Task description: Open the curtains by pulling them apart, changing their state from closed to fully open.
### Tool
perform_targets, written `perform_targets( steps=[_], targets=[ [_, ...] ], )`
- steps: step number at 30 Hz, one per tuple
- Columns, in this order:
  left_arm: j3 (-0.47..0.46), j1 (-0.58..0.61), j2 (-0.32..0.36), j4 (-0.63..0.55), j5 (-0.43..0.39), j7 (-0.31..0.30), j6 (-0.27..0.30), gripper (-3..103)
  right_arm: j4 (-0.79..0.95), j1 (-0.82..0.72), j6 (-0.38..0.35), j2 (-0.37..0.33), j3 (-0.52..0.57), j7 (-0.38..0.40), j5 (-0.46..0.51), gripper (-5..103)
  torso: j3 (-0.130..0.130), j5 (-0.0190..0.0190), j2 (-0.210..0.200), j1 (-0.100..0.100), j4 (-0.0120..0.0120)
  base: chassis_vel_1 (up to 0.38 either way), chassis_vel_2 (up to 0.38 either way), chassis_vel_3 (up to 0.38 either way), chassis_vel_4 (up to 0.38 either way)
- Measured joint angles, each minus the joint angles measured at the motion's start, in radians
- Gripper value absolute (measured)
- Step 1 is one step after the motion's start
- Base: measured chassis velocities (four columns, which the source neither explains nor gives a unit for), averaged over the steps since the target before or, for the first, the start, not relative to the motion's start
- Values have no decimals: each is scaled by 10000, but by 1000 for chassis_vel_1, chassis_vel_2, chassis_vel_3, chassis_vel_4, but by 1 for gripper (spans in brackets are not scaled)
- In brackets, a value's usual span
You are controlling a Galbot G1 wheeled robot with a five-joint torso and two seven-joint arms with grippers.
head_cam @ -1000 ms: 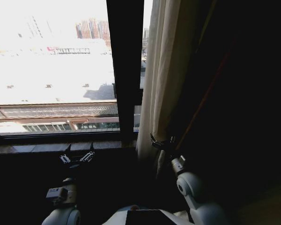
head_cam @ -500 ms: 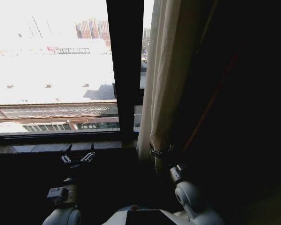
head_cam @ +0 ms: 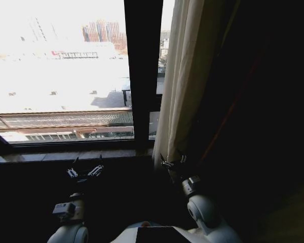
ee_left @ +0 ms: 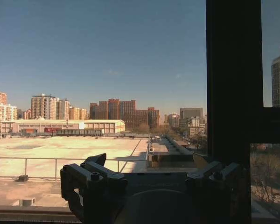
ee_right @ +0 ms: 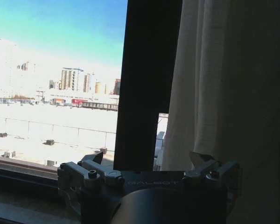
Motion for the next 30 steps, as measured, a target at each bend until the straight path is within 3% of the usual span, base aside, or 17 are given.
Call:
perform_targets(
  steps=[17,30],
  targets=[
    [-47,172,19,164,-2,38,-282,100,-57,739,-465,-6,-435,-203,-531,100,3,-3,-4,8,0,309,317,-305,-315],
    [-219,233,65,180,-117,126,-391,100,-822,1343,-841,-1034,1070,-245,576,100,2,2,-3,4,-1,360,346,-371,-340]
  ],
)
